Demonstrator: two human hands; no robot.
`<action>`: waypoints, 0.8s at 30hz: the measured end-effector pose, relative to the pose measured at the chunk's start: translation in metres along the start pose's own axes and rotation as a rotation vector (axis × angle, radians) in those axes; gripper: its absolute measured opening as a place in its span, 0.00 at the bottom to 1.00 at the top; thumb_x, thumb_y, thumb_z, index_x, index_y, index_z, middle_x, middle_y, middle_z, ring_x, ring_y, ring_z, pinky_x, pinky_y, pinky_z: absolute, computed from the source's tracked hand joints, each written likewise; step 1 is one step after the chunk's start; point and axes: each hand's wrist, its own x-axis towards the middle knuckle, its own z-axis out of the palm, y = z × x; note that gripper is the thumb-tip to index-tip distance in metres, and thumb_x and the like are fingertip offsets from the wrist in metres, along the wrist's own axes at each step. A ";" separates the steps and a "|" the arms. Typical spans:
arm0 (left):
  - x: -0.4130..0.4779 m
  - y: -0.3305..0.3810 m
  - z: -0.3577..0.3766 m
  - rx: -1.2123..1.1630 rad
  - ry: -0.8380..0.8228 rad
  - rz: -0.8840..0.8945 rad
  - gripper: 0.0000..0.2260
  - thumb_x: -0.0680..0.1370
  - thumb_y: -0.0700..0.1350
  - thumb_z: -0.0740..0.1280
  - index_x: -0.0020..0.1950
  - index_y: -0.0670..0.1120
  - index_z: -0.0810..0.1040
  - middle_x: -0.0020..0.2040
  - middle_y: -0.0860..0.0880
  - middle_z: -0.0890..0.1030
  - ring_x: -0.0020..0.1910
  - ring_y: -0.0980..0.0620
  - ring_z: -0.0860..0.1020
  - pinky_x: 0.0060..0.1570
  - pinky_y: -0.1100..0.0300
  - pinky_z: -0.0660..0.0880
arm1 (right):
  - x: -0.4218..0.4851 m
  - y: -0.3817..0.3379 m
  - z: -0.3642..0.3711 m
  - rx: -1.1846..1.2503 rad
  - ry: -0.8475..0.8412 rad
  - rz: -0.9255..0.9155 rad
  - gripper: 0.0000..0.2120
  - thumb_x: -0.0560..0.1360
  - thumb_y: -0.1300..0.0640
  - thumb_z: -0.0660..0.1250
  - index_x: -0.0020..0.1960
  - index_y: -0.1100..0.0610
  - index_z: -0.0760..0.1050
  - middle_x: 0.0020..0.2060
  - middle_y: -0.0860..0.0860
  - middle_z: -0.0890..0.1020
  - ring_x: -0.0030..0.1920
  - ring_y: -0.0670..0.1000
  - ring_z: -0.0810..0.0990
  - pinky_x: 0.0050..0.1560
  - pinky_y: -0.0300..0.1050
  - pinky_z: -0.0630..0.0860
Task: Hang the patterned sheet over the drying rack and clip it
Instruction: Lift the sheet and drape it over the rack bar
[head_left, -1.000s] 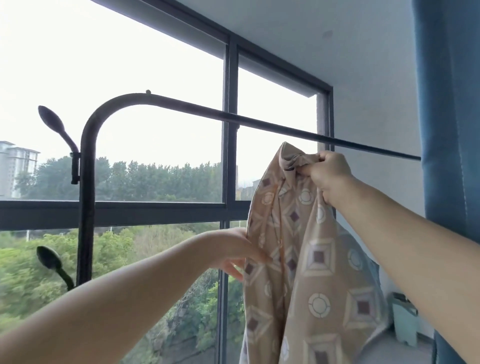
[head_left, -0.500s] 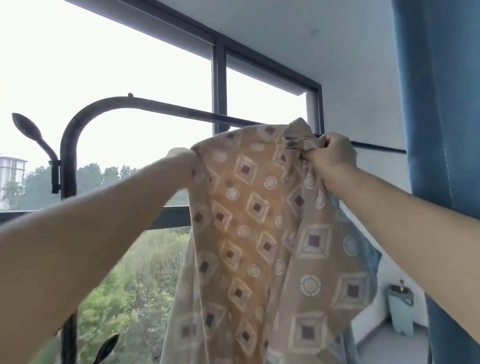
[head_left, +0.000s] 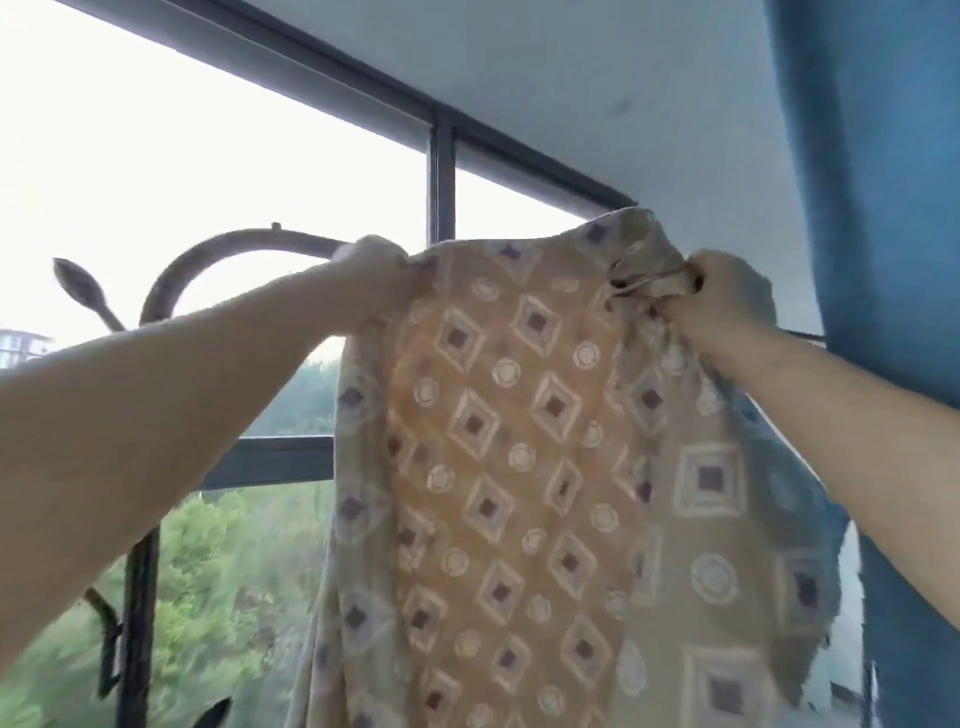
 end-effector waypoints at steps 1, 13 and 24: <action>0.000 0.005 0.003 0.053 0.002 0.012 0.18 0.77 0.59 0.62 0.38 0.45 0.76 0.33 0.48 0.76 0.28 0.52 0.70 0.27 0.64 0.68 | 0.001 -0.002 -0.002 -0.060 -0.072 -0.022 0.06 0.72 0.56 0.69 0.42 0.56 0.72 0.39 0.54 0.75 0.44 0.56 0.73 0.41 0.43 0.63; -0.002 0.008 0.039 -0.009 -0.104 -0.003 0.15 0.76 0.51 0.67 0.33 0.44 0.74 0.27 0.49 0.67 0.24 0.53 0.62 0.18 0.71 0.59 | -0.015 -0.017 0.006 0.186 -0.158 -0.007 0.28 0.67 0.60 0.75 0.64 0.51 0.71 0.52 0.48 0.76 0.55 0.52 0.76 0.50 0.41 0.72; -0.018 0.013 0.055 -0.144 -0.153 0.181 0.07 0.72 0.45 0.72 0.41 0.42 0.80 0.38 0.48 0.77 0.36 0.51 0.73 0.36 0.61 0.72 | -0.051 -0.045 0.049 0.430 -0.897 0.090 0.10 0.69 0.58 0.75 0.49 0.54 0.79 0.40 0.52 0.83 0.35 0.47 0.82 0.40 0.40 0.81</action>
